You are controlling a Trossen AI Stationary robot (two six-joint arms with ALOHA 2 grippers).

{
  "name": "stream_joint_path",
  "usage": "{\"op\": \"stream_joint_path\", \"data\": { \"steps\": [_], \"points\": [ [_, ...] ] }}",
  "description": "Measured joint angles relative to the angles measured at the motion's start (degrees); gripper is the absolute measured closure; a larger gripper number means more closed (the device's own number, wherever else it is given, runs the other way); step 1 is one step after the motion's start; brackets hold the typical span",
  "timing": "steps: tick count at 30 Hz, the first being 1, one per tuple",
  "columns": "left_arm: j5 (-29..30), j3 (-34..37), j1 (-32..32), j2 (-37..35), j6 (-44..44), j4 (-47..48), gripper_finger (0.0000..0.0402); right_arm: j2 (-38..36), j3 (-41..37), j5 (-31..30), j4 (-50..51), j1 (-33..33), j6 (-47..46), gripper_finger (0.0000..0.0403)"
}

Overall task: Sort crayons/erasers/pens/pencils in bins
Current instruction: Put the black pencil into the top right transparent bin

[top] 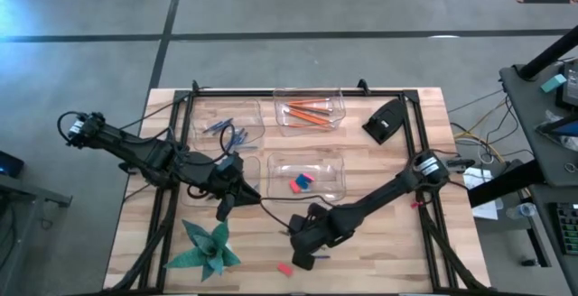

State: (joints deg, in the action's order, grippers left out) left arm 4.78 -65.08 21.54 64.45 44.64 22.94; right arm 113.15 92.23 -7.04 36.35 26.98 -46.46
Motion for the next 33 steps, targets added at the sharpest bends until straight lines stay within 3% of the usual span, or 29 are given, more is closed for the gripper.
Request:
{"op": "stream_joint_path", "data": {
  "steps": [8,17,23,33],
  "points": [
    [0.00,0.02,0.02,0.00,-0.01,0.02,0.0340,-8.14,0.07,-2.23,0.48,-0.67,5.33,0.0390],
    [-0.02,0.02,0.04,-0.02,-0.27,0.04,0.0340,-17.28,0.08,-7.81,2.66,-6.46,13.61,0.0390],
    [0.00,0.02,0.04,-0.04,-2.69,0.02,0.0340,-21.61,0.07,-12.40,6.65,-14.67,19.23,0.0390],
    [0.11,0.02,0.02,-0.09,-9.39,0.01,0.0340,-21.43,0.01,-12.22,9.53,-34.16,33.63,0.0390]
  ]
}}
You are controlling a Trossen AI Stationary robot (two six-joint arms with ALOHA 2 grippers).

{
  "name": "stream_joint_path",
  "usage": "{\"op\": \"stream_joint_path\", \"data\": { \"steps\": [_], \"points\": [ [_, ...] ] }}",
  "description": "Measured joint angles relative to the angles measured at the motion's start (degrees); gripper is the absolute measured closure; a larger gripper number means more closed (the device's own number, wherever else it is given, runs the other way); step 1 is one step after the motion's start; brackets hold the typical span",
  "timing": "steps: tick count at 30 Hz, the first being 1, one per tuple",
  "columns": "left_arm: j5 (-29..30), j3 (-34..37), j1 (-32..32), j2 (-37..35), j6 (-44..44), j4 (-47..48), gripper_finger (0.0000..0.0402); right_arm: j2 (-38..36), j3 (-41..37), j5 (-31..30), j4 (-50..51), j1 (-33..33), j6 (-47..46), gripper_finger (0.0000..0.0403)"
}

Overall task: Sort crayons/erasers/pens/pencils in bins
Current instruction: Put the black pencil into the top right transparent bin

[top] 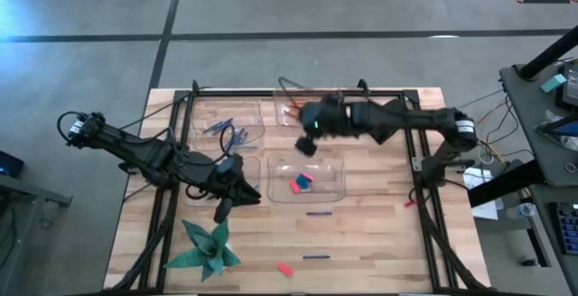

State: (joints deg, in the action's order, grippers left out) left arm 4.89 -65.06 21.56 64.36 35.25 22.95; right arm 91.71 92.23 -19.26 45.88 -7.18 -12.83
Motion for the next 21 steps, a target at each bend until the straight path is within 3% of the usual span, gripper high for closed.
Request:
{"op": "stream_joint_path", "data": {
  "steps": [6,11,21],
  "points": [
    [0.10,0.00,-0.07,-0.15,-7.00,0.01,0.0340,3.41,-0.07,0.68,0.61,-10.10,7.05,0.0390],
    [0.25,0.00,-0.11,-2.14,-8.91,0.06,0.0340,7.74,-0.14,6.97,0.63,-15.28,11.51,0.0390],
    [9.02,1.61,-0.11,-5.79,-9.07,-0.01,0.0340,14.28,-0.07,11.07,0.44,-21.79,23.27,0.0390]
  ]
}}
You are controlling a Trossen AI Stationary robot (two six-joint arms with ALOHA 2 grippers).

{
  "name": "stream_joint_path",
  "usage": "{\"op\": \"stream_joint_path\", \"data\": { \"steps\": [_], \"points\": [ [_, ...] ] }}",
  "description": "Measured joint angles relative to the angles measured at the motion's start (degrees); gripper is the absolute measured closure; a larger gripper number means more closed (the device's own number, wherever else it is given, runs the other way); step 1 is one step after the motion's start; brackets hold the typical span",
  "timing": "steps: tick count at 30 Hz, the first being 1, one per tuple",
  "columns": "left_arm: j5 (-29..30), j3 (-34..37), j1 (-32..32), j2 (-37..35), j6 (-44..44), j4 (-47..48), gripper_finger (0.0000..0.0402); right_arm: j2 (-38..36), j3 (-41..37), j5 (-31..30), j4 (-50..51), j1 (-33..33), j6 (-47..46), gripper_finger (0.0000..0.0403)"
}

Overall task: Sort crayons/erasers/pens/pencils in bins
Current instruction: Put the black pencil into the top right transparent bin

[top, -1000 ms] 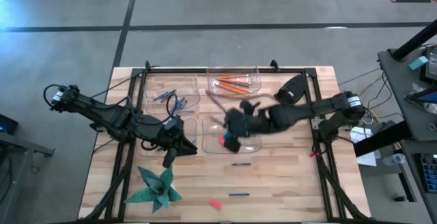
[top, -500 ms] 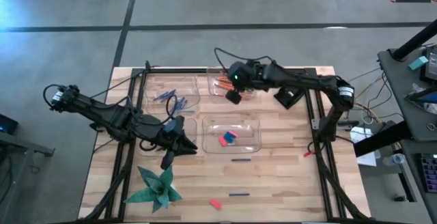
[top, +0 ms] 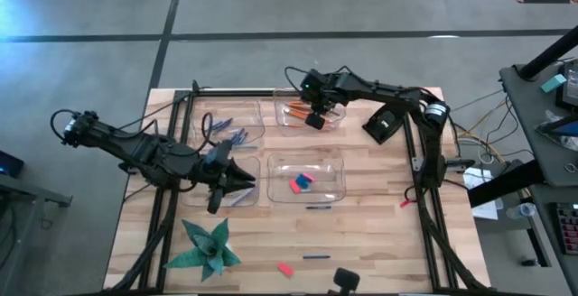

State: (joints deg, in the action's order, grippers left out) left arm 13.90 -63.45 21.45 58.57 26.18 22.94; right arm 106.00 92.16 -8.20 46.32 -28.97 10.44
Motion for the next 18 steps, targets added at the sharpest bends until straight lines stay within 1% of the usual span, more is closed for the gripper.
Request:
{"op": "stream_joint_path", "data": {
  "steps": [6,12,15,18],
  "points": [
    [8.40,0.92,-0.09,-0.22,-0.01,0.12,0.0340,2.77,0.04,1.38,-0.80,-1.07,8.67,0.0390],
    [17.33,0.73,-0.11,-1.26,-0.02,-0.03,0.0340,5.17,0.06,3.19,-1.82,-1.07,11.24,0.0390],
    [19.73,0.79,-0.13,-1.62,0.01,-0.11,0.0340,6.44,0.06,3.97,-1.91,-1.07,11.21,0.0390],
    [19.90,0.79,-0.13,-1.62,0.08,-0.16,0.0340,7.65,0.06,3.99,-2.01,-1.07,11.21,0.0390]
  ]
}}
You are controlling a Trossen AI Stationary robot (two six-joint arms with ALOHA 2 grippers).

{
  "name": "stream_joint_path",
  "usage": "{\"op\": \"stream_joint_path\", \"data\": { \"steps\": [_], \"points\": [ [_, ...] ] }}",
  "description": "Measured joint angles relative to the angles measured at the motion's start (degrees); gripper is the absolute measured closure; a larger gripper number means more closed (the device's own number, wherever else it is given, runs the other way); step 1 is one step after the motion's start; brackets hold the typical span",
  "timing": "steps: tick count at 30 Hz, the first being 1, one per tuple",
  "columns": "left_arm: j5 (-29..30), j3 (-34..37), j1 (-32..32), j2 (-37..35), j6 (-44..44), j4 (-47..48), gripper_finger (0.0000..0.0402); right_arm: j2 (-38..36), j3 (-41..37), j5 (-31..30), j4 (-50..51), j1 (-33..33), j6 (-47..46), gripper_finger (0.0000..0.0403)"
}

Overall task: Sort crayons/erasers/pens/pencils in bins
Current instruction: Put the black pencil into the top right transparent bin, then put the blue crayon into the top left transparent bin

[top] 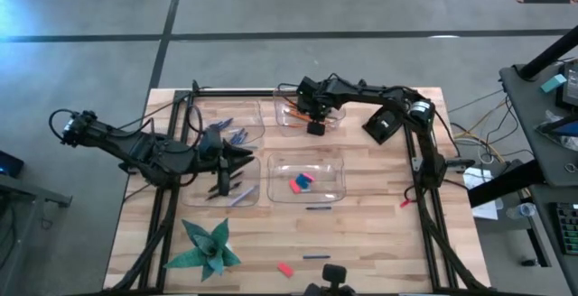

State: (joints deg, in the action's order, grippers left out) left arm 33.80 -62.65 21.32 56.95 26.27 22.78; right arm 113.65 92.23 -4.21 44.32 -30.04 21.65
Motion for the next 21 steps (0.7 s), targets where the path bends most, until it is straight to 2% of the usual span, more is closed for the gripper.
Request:
{"op": "stream_joint_path", "data": {
  "steps": [10,21],
  "points": [
    [0.04,0.02,0.02,0.05,0.29,-0.08,0.0340,1.00,0.00,-0.02,-1.30,0.00,-1.60,0.0384],
    [-0.08,0.02,0.02,-0.13,0.30,0.09,0.0340,1.00,0.00,-0.17,-1.81,0.00,-4.91,0.0302]
  ]
}}
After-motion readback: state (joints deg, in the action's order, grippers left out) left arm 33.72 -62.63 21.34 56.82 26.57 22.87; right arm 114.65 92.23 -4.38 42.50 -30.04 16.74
